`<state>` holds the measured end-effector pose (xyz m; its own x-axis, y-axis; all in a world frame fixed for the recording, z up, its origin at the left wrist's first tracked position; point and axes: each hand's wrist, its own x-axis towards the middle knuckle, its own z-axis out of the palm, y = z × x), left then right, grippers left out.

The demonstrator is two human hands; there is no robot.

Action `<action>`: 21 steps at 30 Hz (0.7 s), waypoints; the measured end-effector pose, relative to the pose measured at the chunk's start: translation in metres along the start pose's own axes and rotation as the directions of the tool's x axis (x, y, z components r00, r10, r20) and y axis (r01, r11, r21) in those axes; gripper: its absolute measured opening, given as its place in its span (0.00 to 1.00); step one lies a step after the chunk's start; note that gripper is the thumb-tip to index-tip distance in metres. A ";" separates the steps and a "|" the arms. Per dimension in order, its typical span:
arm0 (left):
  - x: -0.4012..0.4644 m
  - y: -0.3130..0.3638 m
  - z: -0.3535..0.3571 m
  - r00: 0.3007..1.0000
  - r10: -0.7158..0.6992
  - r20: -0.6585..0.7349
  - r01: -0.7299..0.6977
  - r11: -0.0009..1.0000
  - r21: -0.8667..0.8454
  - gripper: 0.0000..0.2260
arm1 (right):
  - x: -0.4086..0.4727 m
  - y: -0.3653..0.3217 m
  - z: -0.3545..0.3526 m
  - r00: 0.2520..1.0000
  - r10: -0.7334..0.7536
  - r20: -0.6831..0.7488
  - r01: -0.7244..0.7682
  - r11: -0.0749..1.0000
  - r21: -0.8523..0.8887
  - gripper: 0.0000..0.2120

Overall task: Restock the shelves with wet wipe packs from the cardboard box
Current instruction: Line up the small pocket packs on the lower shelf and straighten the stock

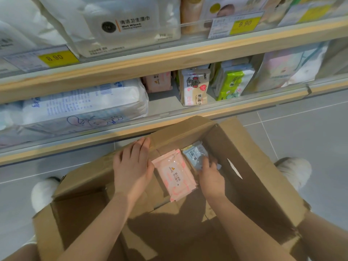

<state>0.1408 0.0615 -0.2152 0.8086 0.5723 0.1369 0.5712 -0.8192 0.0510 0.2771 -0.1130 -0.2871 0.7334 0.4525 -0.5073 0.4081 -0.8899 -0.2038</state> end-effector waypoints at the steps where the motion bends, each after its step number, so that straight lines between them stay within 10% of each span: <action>1: 0.001 0.000 0.000 1.000 -0.009 0.009 0.009 1.000 0.001 0.27 | -0.001 0.001 -0.001 1.000 -0.016 -0.014 0.016 1.000 0.012 0.26; 12: -0.008 0.009 -0.017 1.000 -0.014 0.018 0.017 0.981 -0.195 0.25 | -0.052 0.004 -0.053 0.931 -0.296 -0.215 0.344 0.907 0.242 0.18; 21: -0.019 0.045 -0.069 0.953 -0.215 0.214 0.301 0.576 -0.760 0.06 | -0.110 -0.036 -0.085 0.789 -0.453 -0.415 0.600 0.713 0.364 0.20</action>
<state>0.1414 0.0107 -0.1474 0.6776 0.7297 -0.0918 0.4646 -0.3280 0.8226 0.2276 -0.1256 -0.1531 0.6194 0.7841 0.0391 0.5332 -0.3837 -0.7540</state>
